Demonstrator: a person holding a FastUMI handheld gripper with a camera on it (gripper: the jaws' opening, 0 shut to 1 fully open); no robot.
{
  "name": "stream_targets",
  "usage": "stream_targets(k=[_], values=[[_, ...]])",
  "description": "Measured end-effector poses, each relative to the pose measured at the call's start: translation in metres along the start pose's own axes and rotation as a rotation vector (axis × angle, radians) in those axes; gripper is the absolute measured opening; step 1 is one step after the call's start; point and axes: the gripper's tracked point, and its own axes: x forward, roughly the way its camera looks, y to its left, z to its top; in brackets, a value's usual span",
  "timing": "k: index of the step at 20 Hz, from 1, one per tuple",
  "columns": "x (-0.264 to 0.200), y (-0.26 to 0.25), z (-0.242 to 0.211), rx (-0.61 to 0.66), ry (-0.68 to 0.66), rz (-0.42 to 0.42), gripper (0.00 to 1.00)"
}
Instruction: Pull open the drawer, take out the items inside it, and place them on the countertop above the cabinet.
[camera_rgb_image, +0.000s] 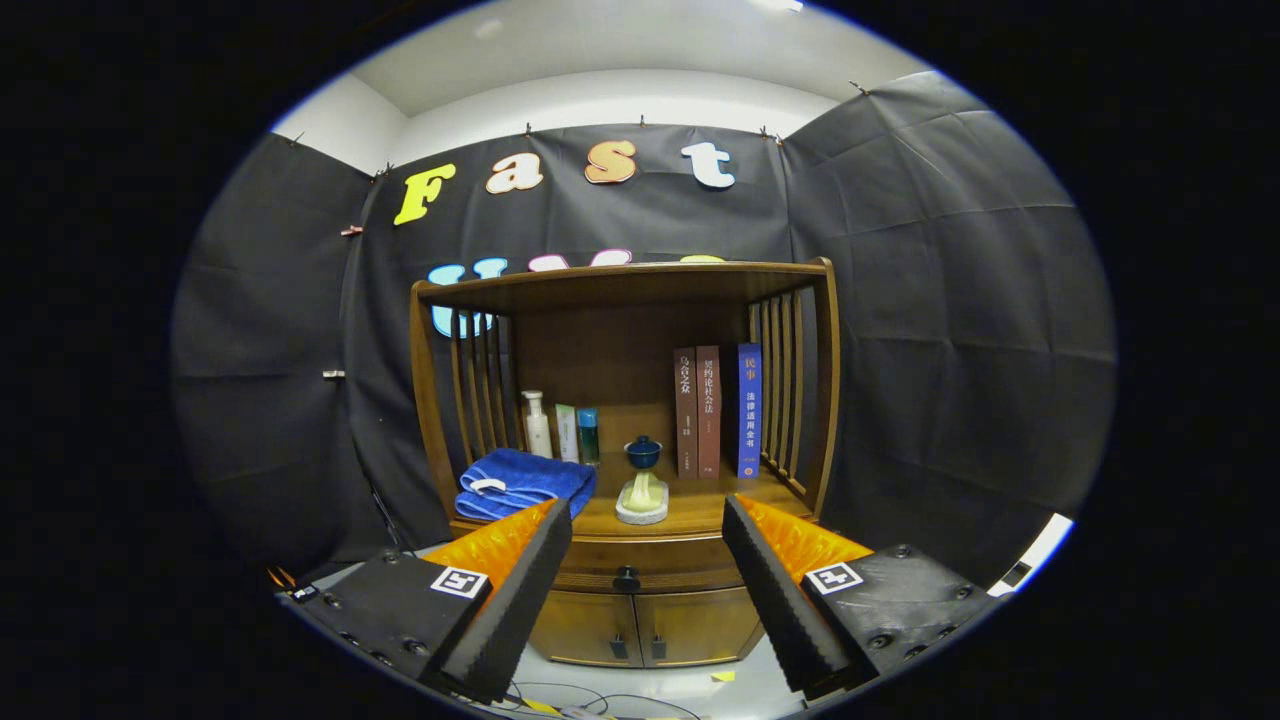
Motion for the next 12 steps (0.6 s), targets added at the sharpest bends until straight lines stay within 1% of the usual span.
stream_targets(k=[12], values=[[0.0002,-0.0066,-0.0011,0.016,-0.005,-0.010,1.00]])
